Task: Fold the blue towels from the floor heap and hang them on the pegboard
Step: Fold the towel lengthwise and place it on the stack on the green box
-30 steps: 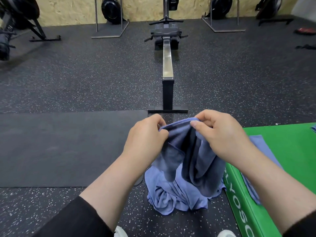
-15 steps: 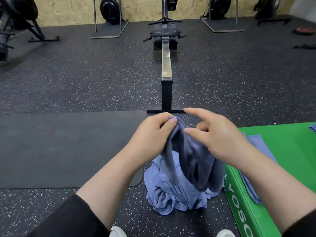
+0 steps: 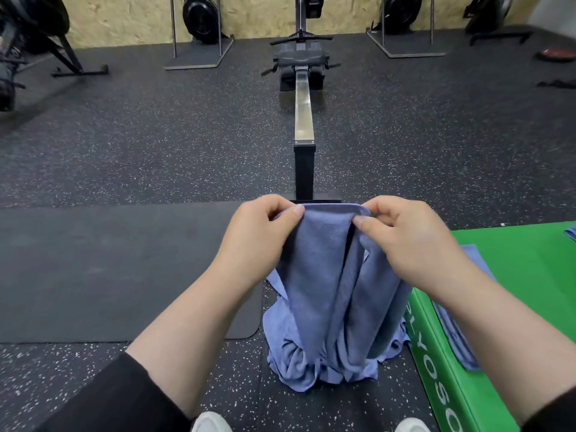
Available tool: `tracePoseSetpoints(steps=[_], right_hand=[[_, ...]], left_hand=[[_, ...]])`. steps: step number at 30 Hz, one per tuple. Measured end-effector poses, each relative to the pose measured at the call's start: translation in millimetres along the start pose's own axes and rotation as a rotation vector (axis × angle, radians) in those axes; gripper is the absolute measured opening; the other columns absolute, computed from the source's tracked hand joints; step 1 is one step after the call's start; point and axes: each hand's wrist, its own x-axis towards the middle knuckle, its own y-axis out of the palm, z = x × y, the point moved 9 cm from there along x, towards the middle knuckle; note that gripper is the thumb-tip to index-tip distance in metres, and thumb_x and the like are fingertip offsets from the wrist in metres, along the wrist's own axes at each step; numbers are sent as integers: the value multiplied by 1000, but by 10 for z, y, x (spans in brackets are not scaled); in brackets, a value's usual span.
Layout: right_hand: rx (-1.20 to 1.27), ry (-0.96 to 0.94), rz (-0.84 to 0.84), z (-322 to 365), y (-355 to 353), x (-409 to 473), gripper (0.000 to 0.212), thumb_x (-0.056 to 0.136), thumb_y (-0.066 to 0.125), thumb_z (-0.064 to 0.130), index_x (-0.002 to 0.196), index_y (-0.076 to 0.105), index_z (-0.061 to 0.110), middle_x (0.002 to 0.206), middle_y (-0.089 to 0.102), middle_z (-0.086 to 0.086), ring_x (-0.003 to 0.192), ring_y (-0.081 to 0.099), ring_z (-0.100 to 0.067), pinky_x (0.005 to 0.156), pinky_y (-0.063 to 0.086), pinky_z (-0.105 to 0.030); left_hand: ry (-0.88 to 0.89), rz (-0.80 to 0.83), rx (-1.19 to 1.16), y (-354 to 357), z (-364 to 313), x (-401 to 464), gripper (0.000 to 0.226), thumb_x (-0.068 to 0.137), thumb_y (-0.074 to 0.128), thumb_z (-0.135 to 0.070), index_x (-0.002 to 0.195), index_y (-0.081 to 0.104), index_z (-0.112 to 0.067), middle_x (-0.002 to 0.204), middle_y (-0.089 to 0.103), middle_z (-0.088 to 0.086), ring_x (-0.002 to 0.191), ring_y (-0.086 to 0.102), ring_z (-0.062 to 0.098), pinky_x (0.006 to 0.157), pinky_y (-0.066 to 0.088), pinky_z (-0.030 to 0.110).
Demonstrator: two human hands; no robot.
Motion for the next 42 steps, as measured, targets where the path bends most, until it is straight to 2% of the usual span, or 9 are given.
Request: tracePoseSetpoints(steps=[3, 7, 13, 18, 23, 28, 33, 37, 42], right_hand=[[39, 45, -11, -43, 11, -6, 12, 95, 67, 24, 86, 71, 18, 74, 75, 0, 69, 61, -12, 79, 54, -44], [202, 163, -58, -162, -15, -21, 8, 89, 75, 31, 93, 76, 24, 83, 76, -10, 72, 60, -12, 74, 48, -34], [340, 266, -20, -285, 30, -27, 12, 89, 75, 21, 101, 78, 20, 89, 78, 5, 84, 67, -8, 83, 49, -29], [259, 205, -54, -250, 35, -8, 17, 100, 61, 21, 104, 76, 27, 72, 68, 19, 73, 57, -3, 75, 46, -30], [318, 217, -40, -191, 133, -47, 22, 101, 58, 15, 102, 75, 28, 86, 74, 4, 81, 64, -12, 76, 51, -38], [425, 242, -34, -121, 212, -89, 22, 97, 60, 2, 105, 73, 18, 91, 76, -7, 87, 72, -24, 85, 59, -41], [509, 281, -86, -89, 255, -141, 21, 91, 66, -3, 105, 70, 12, 89, 77, -10, 83, 71, -22, 87, 60, -40], [791, 449, -93, -207, 369, -184, 17, 91, 66, -1, 108, 69, -1, 99, 76, -19, 84, 71, -22, 90, 58, -37], [938, 547, -32, -248, 499, -232, 10, 95, 62, 1, 102, 66, 6, 77, 75, -4, 65, 69, -10, 79, 55, -27]], left_hand=[[-76, -43, -185, -15, 87, -9, 34, 89, 72, -40, 68, 62, -15, 65, 51, -6, 64, 42, 11, 63, 34, 30], [-271, -70, -482, 56, 264, -55, 40, 84, 79, -42, 59, 53, -23, 67, 39, 4, 65, 33, 20, 63, 31, 36], [-337, 22, -641, 214, 332, -65, 21, 95, 69, -30, 87, 69, -10, 83, 60, 10, 79, 51, 22, 78, 42, 39], [-358, 60, -631, 301, 295, -117, 16, 100, 60, -19, 96, 73, -10, 81, 65, 4, 77, 56, 18, 76, 45, 32], [-421, 18, -662, 327, 287, -200, 21, 88, 77, -24, 73, 64, -16, 73, 59, 9, 66, 51, 19, 63, 43, 29], [-367, 28, -590, 394, 282, -218, 21, 85, 80, -29, 75, 69, -15, 73, 66, 7, 68, 57, 20, 67, 48, 32], [-290, 122, -533, 511, 166, -238, 19, 92, 67, -26, 94, 77, -9, 100, 77, 16, 98, 73, 32, 97, 55, 54], [-255, 134, -500, 505, 70, -248, 21, 97, 59, -14, 91, 80, -14, 101, 77, 15, 87, 68, 21, 98, 53, 52], [-248, 137, -440, 545, 64, -268, 18, 95, 63, -20, 90, 80, -21, 93, 78, 10, 97, 73, 34, 97, 54, 56]])
